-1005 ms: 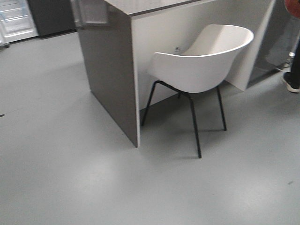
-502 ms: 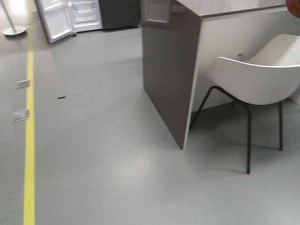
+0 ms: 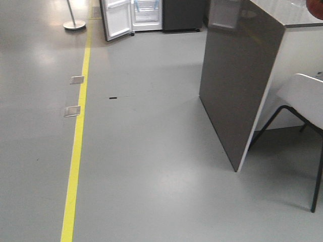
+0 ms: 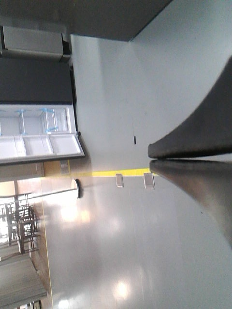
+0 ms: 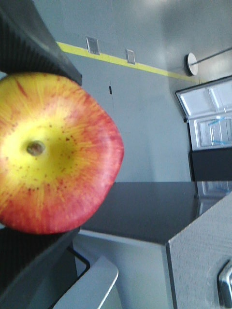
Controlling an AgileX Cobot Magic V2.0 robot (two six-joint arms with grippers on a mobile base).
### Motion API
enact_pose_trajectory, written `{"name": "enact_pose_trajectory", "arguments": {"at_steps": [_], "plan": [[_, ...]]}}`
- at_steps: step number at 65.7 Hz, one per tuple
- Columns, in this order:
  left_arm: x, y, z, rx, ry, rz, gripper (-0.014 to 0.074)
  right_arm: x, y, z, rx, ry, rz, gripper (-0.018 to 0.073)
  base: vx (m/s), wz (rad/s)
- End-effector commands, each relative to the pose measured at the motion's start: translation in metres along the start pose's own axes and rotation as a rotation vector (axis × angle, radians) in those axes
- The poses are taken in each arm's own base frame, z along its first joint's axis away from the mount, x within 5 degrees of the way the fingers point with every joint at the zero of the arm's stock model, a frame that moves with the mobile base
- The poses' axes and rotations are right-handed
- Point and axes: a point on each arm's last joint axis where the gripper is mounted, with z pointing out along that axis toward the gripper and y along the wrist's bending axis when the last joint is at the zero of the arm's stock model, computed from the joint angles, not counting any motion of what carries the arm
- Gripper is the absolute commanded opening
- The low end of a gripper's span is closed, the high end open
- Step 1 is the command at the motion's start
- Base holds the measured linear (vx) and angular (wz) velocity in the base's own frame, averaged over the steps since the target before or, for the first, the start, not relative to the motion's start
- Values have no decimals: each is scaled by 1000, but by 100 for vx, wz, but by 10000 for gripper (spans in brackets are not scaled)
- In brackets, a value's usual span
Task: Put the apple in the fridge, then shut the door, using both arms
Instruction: 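Drive the base away from the countertop holding the apple, then drive toward the open white refrigerator holding the apple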
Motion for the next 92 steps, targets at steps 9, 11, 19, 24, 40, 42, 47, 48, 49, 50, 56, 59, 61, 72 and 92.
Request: {"name": "enact_pose_trajectory", "arguments": {"at_steps": [9,11,19,24,40,42,47,48,49,50,56,59,61,72,92], "plan": [[-12,-1,-3,18,-98,-9,-6,-20,1,-19,-3,-142,-14,196,6,23],[-12,-1,-3,18,-98,-9,-6,-20,1,-19,-3,-142,-14,196,7,21],[-12,-1,-3,18,-98,-9,-6,-20,1,-19,-3,-141,-14,196,7,21],[-12,-1,-3,18,-98,-9,-6,-20,1,-19,-3,-141,-14,196,8,21],[-12,-1,-3,18,-98,-9,-6,-20,1,-19,-3,-141,-14,196,10,18],[-12,-1,-3,18,-98,-9,-6,-20,1,-19,-3,-141,-14,196,12,15],[-12,-1,-3,18,-98,-9,-6,-20,1,-19,-3,-141,-14,196,12,13],[-12,-1,-3,18,-98,-9,-6,-20,1,-19,-3,-141,-14,196,13,11],[-12,-1,-3,18,-98,-9,-6,-20,1,-19,-3,-141,-14,196,13,11],[-12,-1,-3,18,-98,-9,-6,-20,1,-19,-3,-141,-14,196,13,11],[-12,-1,-3,18,-98,-9,-6,-20,1,-19,-3,-142,-13,196,13,9],[-12,-1,-3,18,-98,-9,-6,-20,1,-19,-3,-142,-13,196,14,9],[-12,-1,-3,18,-98,-9,-6,-20,1,-19,-3,-142,-13,196,14,9],[-12,-1,-3,18,-98,-9,-6,-20,1,-19,-3,-142,-13,196,15,9],[-12,-1,-3,18,-98,-9,-6,-20,1,-19,-3,-144,-13,196,16,5]]}}
